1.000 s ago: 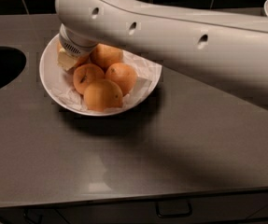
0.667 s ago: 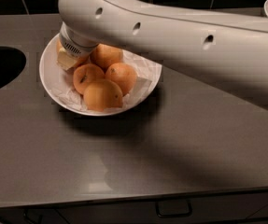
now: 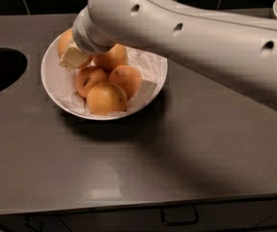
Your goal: Pick orange from white bowl
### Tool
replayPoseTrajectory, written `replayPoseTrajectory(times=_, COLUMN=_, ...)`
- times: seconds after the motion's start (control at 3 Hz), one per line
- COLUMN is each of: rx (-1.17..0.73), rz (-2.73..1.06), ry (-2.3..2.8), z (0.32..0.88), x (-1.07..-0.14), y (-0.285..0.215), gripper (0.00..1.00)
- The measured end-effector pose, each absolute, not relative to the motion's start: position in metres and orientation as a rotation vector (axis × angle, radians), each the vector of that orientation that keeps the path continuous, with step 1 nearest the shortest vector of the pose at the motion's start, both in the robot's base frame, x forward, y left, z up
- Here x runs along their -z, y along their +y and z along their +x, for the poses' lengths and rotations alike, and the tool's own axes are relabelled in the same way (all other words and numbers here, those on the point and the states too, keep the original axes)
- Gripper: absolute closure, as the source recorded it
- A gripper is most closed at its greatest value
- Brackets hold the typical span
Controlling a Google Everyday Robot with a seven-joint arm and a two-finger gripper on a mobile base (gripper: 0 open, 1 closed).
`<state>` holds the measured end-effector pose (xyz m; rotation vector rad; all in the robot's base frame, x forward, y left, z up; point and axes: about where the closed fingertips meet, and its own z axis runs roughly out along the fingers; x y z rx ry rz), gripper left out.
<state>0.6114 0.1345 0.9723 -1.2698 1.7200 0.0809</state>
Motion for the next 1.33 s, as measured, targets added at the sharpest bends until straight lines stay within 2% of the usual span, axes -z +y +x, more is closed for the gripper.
replayPoseTrajectory(times=1.33, rx=-0.092, rz=-1.178, ry=1.507, z=0.588, x=-1.050, y=0.113, gripper=1.00)
